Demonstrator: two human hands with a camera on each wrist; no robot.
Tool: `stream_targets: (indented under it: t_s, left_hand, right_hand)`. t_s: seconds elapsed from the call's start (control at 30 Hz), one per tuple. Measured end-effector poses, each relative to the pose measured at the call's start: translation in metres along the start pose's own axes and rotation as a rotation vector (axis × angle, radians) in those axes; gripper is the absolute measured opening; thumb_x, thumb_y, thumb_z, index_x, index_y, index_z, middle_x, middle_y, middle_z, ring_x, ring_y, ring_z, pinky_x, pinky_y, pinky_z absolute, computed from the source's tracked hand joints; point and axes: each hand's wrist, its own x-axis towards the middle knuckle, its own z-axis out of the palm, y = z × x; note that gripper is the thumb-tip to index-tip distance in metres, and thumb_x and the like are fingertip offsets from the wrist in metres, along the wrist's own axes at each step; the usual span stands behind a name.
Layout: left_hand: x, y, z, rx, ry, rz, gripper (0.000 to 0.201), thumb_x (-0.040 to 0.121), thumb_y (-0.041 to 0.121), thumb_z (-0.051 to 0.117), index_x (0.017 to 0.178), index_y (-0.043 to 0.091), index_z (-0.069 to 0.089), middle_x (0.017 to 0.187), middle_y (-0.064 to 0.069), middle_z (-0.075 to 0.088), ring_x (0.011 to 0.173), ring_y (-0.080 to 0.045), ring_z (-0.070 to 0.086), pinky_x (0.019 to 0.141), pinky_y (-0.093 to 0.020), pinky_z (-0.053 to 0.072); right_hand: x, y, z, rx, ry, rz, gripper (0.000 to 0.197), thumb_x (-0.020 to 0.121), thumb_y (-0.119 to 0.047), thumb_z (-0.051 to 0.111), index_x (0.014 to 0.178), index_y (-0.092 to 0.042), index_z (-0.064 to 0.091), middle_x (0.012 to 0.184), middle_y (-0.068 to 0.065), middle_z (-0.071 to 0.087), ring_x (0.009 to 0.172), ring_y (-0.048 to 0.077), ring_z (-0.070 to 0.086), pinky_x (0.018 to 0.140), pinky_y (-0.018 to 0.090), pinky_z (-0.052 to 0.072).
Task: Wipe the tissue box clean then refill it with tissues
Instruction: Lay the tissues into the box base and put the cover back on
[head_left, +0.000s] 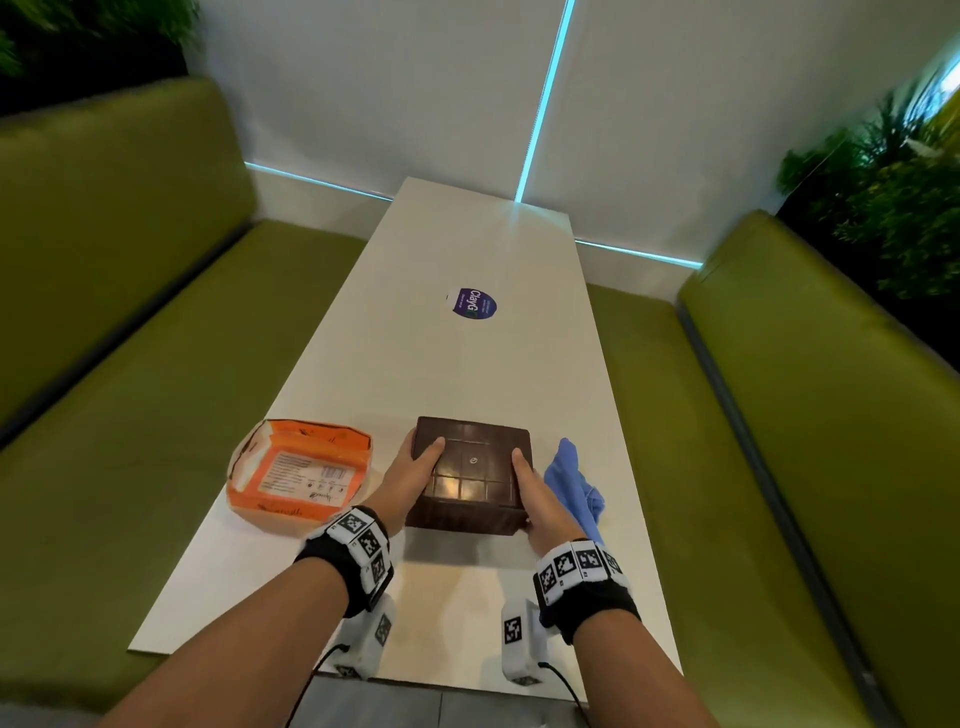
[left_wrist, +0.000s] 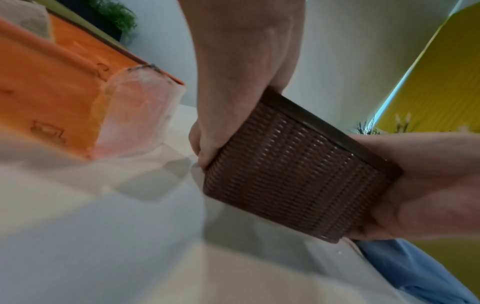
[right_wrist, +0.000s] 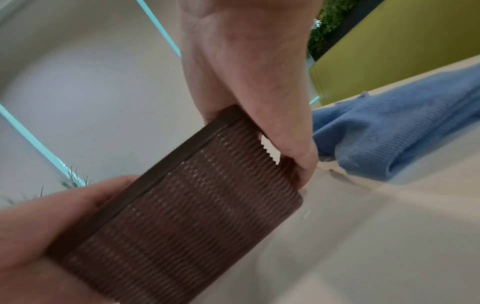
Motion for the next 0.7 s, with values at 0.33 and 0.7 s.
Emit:
stream_targets:
  t_s: [0.33,0.7]
  left_hand:
    - [-0.034,0.010,-0.005,-0.286,-0.039,-0.055,0.088,0.068,0.032,0.084,0.137,0.047,0.032,0.135,-0.005,0.052,0.112,-0.029,0.062,0.079,-0.046,0.059]
    - [-0.113,0.054,0.001,0.911,-0.293,1.003,0.096,0.059,0.026,0.078,0.143,0.025,0.032,0.135,0.005,0.028,0.130,-0.012,0.028,0.119,-0.045,0.017]
  right_hand:
    - [-0.031,0.016,-0.028,0.222,0.098,-0.188,0.033,0.086,-0.049,0.065,0.116,-0.053,0.055,0.083,-0.019,0.059,0.090,0.001,0.066,0.086,0.051,0.056]
    - [-0.046,0.012,-0.066,0.322,-0.436,0.214,0.111,0.067,-0.092,0.011,0.138,-0.017,0.050,0.140,0.022,0.052,0.128,0.045,0.049,0.109,0.062,0.033]
